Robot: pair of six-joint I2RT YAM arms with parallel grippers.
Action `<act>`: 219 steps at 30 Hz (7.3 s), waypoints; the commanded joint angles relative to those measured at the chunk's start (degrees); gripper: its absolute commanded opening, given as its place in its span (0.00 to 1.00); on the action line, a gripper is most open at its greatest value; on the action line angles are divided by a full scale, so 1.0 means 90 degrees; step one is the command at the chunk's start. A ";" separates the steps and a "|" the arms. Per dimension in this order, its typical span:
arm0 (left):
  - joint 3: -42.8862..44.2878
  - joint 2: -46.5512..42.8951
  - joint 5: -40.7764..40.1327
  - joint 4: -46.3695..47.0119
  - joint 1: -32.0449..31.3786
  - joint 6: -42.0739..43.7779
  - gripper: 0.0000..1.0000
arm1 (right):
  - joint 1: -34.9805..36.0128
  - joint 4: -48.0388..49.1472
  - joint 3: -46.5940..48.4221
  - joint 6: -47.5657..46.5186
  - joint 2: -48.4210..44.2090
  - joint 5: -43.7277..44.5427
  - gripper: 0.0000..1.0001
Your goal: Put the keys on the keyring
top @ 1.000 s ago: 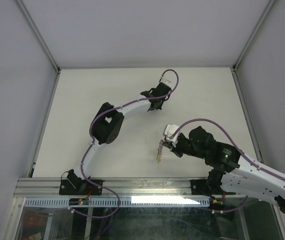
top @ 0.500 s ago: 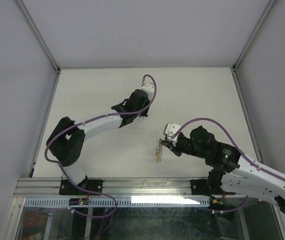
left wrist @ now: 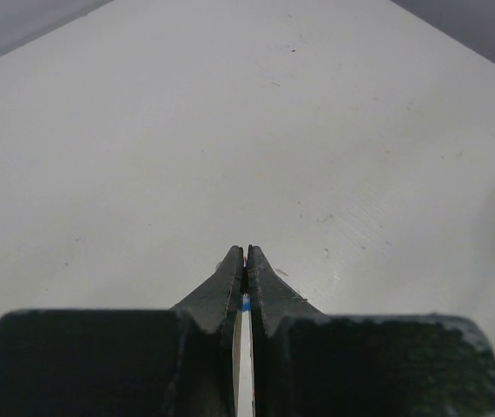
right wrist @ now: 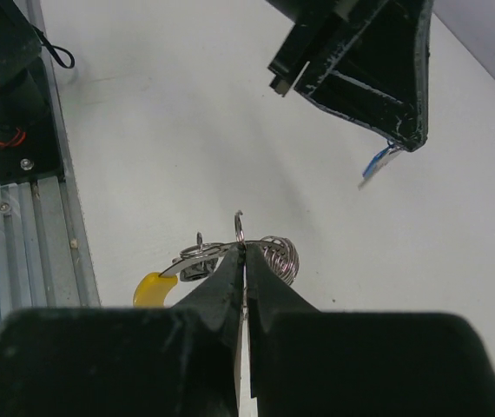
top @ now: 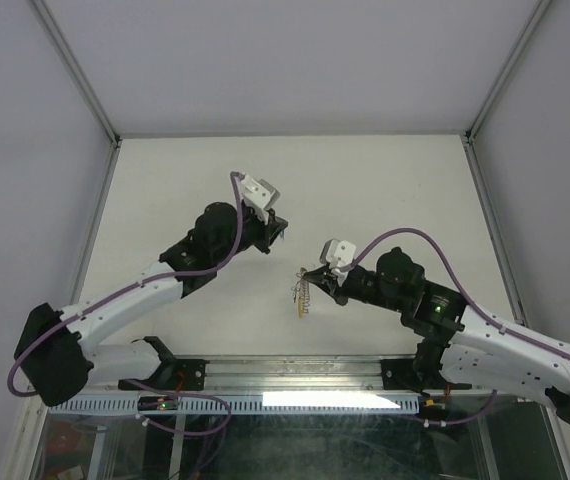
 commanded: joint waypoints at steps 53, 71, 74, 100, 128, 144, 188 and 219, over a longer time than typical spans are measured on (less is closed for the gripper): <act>-0.1278 -0.3775 0.4303 0.1388 0.0055 -0.0451 0.00 | -0.0259 0.3945 -0.0152 0.1085 0.0495 -0.3236 0.00; -0.1169 -0.3756 0.4782 0.1532 0.0063 -0.0455 0.00 | -0.1094 0.5789 -0.0597 0.2759 0.0835 -0.4629 0.00; -0.1137 -0.3751 0.4767 0.1412 0.0060 -0.0371 0.00 | -0.1236 0.5948 -0.0665 0.2949 0.0833 -0.4776 0.00; -0.0684 -0.3803 0.4597 0.0584 0.0062 0.0112 0.00 | -0.1547 0.3677 -0.0280 0.1962 0.0218 -0.4991 0.00; -0.0766 -0.3395 0.5218 0.0949 0.0060 -0.0098 0.00 | -0.1535 0.5245 -0.0014 0.2638 0.1181 -0.5275 0.00; -0.0744 -0.3329 0.5364 0.0913 0.0058 -0.0098 0.00 | -0.1447 0.5415 0.0070 0.2729 0.1369 -0.5307 0.00; -0.0614 -0.3377 0.5482 0.0630 0.0060 0.0022 0.00 | -0.1448 0.6008 -0.0455 0.3187 0.1355 -0.5037 0.00; -0.0582 -0.3224 0.5655 0.0676 0.0059 -0.0016 0.00 | -0.1459 0.5912 -0.0306 0.3222 0.1460 -0.5021 0.00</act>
